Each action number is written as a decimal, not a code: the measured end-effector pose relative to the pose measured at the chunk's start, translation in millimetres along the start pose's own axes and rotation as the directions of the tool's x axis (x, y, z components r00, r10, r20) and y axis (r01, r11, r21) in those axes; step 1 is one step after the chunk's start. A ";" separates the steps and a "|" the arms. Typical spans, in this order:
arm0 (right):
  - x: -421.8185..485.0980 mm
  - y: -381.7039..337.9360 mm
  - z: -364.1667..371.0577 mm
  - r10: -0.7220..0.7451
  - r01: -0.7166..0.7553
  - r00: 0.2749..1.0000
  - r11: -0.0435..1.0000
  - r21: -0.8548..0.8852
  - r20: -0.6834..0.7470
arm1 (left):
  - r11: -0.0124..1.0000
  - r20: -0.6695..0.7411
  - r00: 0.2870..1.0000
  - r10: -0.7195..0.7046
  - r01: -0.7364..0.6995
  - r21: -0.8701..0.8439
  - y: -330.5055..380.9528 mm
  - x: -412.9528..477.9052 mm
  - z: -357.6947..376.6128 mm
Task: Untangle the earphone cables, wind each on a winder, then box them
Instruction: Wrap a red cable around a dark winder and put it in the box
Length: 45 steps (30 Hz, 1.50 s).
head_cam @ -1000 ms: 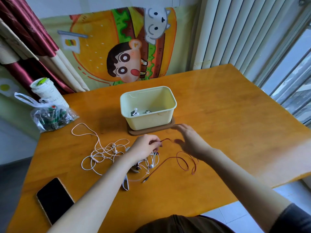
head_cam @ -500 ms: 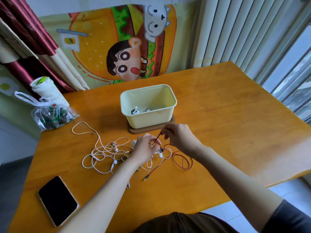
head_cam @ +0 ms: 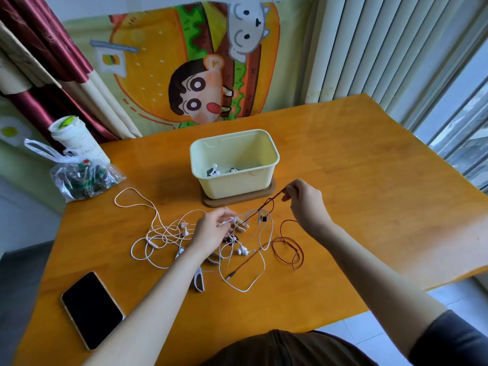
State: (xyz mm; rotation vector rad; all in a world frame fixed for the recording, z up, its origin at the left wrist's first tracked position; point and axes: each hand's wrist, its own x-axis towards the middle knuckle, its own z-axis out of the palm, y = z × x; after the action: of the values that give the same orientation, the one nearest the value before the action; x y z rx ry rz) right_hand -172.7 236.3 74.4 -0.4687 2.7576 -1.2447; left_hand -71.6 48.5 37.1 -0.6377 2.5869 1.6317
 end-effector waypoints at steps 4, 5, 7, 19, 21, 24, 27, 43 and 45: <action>0.9 -0.1 -0.3 0.083 -0.086 0.996 0.993 0.081 0.037 | 0.989 0.067 0.994 -0.087 0.078 0.125 -16.0 -2.5 -6.5; 0.4 -1.1 0.4 0.096 -0.101 0.994 0.990 0.100 0.054 | 0.984 0.098 0.988 -0.120 0.105 0.142 -19.6 -3.3 -7.4; -0.8 -3.3 2.6 0.120 -0.130 0.990 0.980 0.150 0.075 | 0.966 0.155 0.972 -0.175 0.140 0.216 -25.3 -3.5 -8.2; -8.6 -15.9 11.3 -0.042 0.001 0.977 0.981 0.194 0.208 | 0.976 0.162 0.966 0.202 -0.211 0.044 42.2 -6.9 23.9; -9.0 -13.9 9.1 -0.024 -0.014 0.976 0.985 0.173 0.216 | 0.976 0.151 0.966 0.210 -0.217 0.029 42.3 -7.1 23.6; -8.7 -8.3 6.2 0.005 -0.034 0.969 0.993 0.117 0.245 | 0.983 0.101 0.978 0.183 -0.185 0.010 37.9 -6.4 17.3; -9.7 -4.1 6.5 0.007 -0.018 0.950 0.999 0.032 0.312 | 0.990 0.055 0.988 0.142 -0.143 0.008 29.4 -4.6 8.4; -11.7 -9.2 12.2 -0.020 0.060 0.917 0.994 -0.087 0.398 | 0.892 0.236 0.966 0.102 -0.194 0.409 35.4 -8.6 -14.3; -13.7 -12.4 13.7 -0.036 0.068 0.913 0.996 -0.065 0.405 | 0.914 0.149 0.961 0.234 -0.269 0.304 46.7 -9.9 -2.3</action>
State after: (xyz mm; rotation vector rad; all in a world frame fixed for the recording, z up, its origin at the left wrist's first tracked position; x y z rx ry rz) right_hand -153.9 222.9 73.7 -0.7207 2.4577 -0.9231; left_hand -78.3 67.0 80.7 -0.1951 2.8531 1.2021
